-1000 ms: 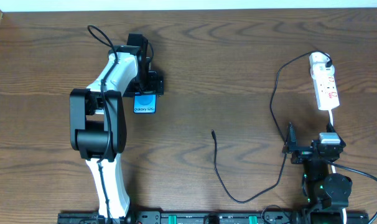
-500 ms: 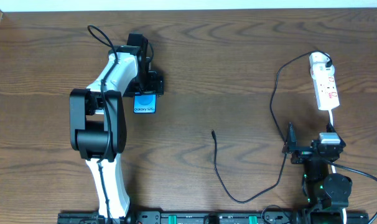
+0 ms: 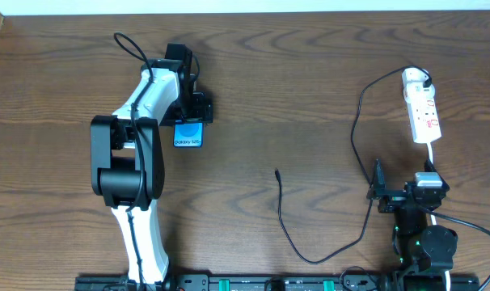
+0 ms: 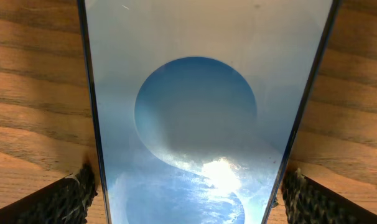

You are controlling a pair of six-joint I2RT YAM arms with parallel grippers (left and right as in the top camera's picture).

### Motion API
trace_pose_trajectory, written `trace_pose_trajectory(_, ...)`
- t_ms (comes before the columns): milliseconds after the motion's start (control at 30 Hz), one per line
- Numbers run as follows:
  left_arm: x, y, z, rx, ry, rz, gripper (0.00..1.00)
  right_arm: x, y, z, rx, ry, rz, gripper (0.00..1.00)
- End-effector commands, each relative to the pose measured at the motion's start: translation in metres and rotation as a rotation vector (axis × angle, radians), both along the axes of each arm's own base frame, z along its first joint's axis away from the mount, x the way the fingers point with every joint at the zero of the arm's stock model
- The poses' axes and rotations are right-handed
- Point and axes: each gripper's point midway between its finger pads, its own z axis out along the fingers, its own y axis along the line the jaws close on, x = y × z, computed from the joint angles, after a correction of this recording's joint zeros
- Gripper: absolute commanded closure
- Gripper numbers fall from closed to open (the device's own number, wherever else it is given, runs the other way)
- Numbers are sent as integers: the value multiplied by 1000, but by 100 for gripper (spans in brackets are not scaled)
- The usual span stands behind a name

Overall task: Plug charger to phone and switch on socket
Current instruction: 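Lower the left gripper and close it on the phone's short edge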

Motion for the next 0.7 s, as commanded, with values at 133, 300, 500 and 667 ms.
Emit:
trace_pose_trajectory(133,-10,3,-18,6,48,8,1,0,1,-1,10,1,5,1)
trace_pose_trajectory(300,-10,3,-18,7,48,8,4,0,1,-1,10,1,5,1)
trace_pose_trajectory(500,-10,3,-18,7,48,8,7,0,1,0,10,0,5,1)
trace_pose_trajectory(667,-10,3,-18,7,48,8,8,0,1,0,10,0,5,1)
